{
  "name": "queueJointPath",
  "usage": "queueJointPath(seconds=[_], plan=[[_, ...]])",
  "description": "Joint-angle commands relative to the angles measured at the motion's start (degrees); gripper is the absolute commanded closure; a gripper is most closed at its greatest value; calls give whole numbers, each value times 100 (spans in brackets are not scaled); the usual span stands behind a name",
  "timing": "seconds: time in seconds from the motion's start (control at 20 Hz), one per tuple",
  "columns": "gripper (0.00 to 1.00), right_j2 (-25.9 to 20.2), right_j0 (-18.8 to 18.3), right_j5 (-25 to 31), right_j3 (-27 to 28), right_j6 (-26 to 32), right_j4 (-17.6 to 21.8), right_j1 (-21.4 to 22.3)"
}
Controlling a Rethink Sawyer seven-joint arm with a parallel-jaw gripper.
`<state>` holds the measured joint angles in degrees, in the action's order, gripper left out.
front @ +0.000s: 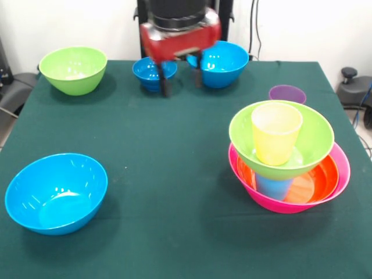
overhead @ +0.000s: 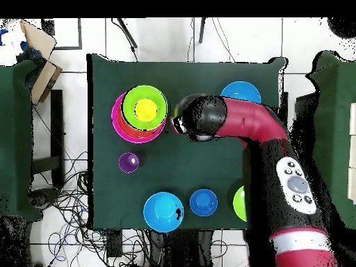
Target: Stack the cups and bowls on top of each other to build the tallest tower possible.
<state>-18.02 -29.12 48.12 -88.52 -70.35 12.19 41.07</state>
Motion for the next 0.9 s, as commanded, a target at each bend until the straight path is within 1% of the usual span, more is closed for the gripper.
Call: queueJointPath(seconds=[0.05, 0.35, 0.55, 0.8, 0.9], plan=[[0, -354, -398, -450, -1323, 1116, 911, 325], [0, -478, -651, -972, -1969, 744, 1238, 477], [0, -502, -751, -1372, -2355, 513, 1458, 562], [0, -411, -712, -1861, -2680, 137, 1691, 530], [0, -395, -689, -1943, -2788, 64, 1722, 551]])
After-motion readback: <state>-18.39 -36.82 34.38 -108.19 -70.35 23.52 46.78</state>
